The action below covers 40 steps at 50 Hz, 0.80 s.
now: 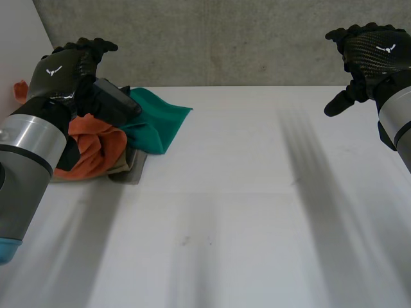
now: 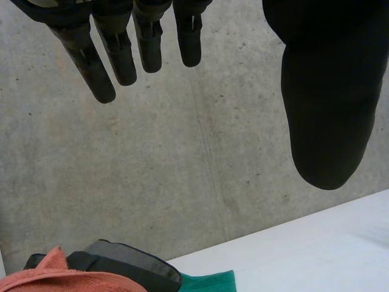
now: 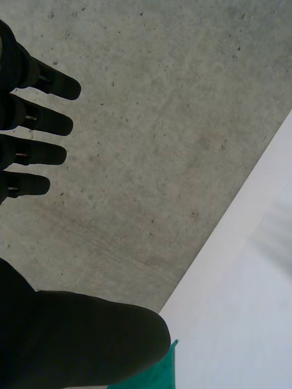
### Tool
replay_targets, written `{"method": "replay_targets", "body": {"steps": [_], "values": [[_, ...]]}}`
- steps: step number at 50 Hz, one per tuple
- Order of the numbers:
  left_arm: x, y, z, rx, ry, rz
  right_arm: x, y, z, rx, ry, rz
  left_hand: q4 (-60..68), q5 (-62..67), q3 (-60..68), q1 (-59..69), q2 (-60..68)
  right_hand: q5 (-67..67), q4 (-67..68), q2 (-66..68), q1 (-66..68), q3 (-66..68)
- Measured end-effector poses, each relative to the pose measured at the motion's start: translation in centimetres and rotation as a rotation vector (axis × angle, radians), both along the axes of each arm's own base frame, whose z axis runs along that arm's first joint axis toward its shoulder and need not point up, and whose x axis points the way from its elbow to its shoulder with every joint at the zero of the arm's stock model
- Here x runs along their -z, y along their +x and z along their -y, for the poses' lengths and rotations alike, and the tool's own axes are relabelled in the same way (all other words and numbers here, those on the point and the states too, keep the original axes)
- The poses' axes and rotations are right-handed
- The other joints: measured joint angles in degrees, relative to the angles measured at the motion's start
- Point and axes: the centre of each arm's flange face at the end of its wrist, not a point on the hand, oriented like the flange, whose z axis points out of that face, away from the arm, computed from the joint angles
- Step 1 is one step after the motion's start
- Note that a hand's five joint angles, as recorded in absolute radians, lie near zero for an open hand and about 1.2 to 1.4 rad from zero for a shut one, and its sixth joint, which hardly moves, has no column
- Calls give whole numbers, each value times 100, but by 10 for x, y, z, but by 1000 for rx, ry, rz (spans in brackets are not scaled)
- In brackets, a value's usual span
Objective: Fold the laundry.
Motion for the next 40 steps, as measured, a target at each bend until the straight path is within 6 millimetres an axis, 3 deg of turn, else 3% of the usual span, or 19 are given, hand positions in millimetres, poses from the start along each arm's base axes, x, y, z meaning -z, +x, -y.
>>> {"method": "replay_targets", "body": {"steps": [19, 23, 30, 35, 37, 38, 39, 40], "values": [[-13, 6, 3, -31, -68, 63, 2, 8, -3, -72, 7, -5, -423, -283, -340, -309, -379, -296, -391, -318, -77, -359], [-5, 17, 28, -109, -101, 221, 4, 10, -4, -98, 11, -10, -423, -283, -340, -309, -379, -296, -391, -318, -77, -359], [53, 48, 106, -266, -100, 603, 10, 12, -3, -113, 26, -21, -423, -283, -340, -309, -379, -297, -391, -318, -78, -359], [98, 67, 146, -319, -69, 763, 13, 13, -2, -114, 36, -27, -341, -228, -276, -237, -313, -297, -391, -318, -78, -359], [109, 72, 154, -327, -59, 787, 14, 13, -2, -114, 39, -28, -60, 32, -13, 99, 15, -297, -391, -318, -77, -359], [116, 75, 160, -333, -51, 799, 16, 13, -1, -113, 44, -30, 1869, 1835, 1881, 2316, 2007, -297, -391, -318, -77, -359], [119, 76, 163, -335, -49, 801, 17, 13, 0, -113, 47, -31, 2637, 2545, 2770, 3132, 2779, -296, -391, -318, -77, -359], [120, 77, 165, -337, -49, 800, 18, 13, 0, -113, 49, -32, 2637, 2545, 2770, 3132, 2779, -297, -391, -318, -77, -359]]}}
